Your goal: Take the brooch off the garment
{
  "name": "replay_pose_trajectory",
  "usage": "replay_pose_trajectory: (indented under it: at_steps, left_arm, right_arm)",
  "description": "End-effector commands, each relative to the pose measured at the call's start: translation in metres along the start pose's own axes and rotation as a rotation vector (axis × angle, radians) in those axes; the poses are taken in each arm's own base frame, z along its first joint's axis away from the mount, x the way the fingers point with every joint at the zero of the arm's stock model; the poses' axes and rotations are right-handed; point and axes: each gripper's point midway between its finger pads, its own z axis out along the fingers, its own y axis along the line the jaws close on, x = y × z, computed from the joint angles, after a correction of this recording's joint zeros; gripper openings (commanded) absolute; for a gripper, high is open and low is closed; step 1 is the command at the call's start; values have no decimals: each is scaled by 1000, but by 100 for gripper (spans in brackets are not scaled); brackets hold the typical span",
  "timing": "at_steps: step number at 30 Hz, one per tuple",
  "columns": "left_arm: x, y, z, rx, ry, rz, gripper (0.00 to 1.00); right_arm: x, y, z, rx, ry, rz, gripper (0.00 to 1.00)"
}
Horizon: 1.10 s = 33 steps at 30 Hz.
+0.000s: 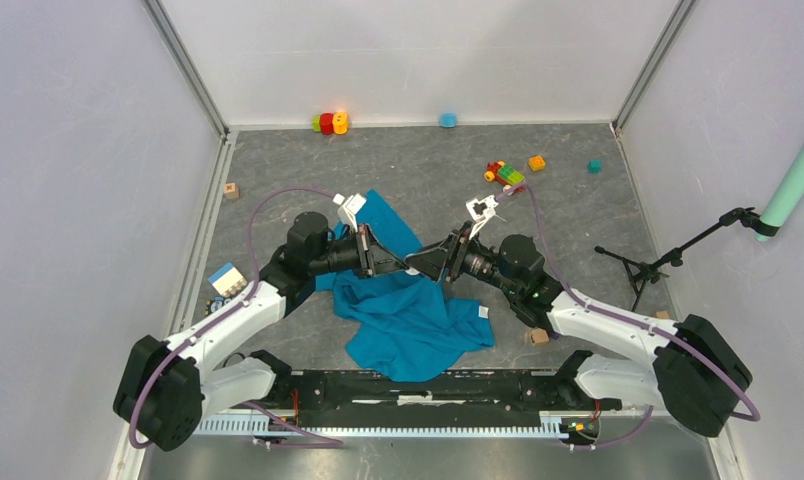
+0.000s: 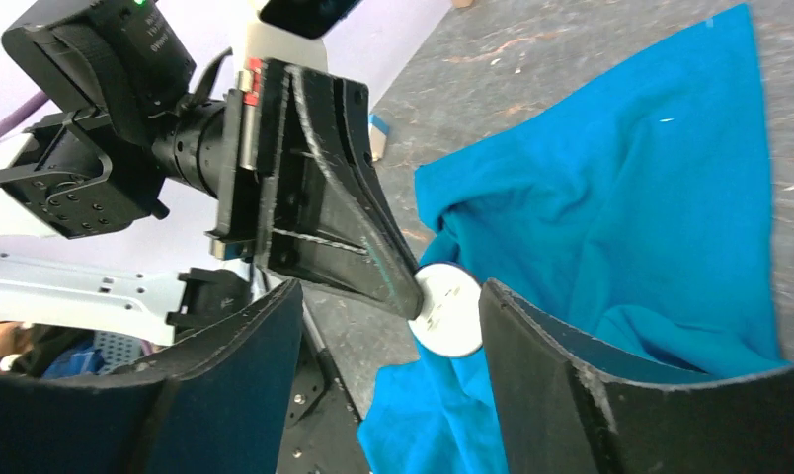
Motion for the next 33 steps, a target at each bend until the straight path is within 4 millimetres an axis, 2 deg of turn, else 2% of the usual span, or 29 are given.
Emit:
replay_pose_trajectory:
  at_steps: [1,4,7,11,13,15,18,21,23,26,28,30,32,33]
  left_arm:
    - [-1,34,3,-163,3,64,2]
    - [8,36,8,-201,33,96,2]
    - [18,23,17,-216,78,181,2]
    - [32,-12,32,-146,117,295,2]
    - [39,-22,41,-112,148,323,2]
    - [50,-25,52,-90,192,344,2]
    - [70,-14,70,-61,263,325,2]
    - [94,19,90,-102,344,230,2]
    - [104,49,99,-174,376,123,2]
    - [91,94,95,-212,312,-93,2]
    - [66,141,74,-316,202,-216,2]
    - [39,192,35,-527,82,-260,2]
    - [15,221,-1,-724,-39,-244,2]
    - [4,227,-14,-797,-92,-214,2]
  right_arm:
    - [-14,-9,-15,90,-38,-111,74]
    - [-13,-29,-29,198,-24,-173,76]
    - [-19,-66,-55,421,16,-257,76]
    - [-26,-119,-108,743,147,-343,86]
    - [-34,-137,-135,873,183,-362,98]
    - [-36,-146,-154,935,222,-384,99]
    - [-30,-153,-166,952,273,-399,99]
    - [-14,-166,-171,955,328,-358,99]
    - [-3,-173,-171,918,349,-290,99]
    - [2,-186,-175,908,323,-208,99]
    - [4,-195,-180,933,313,-182,99]
    - [10,-201,-181,930,310,-150,99]
    - [20,-209,-182,922,318,-112,99]
    - [23,-213,-184,928,322,-96,99]
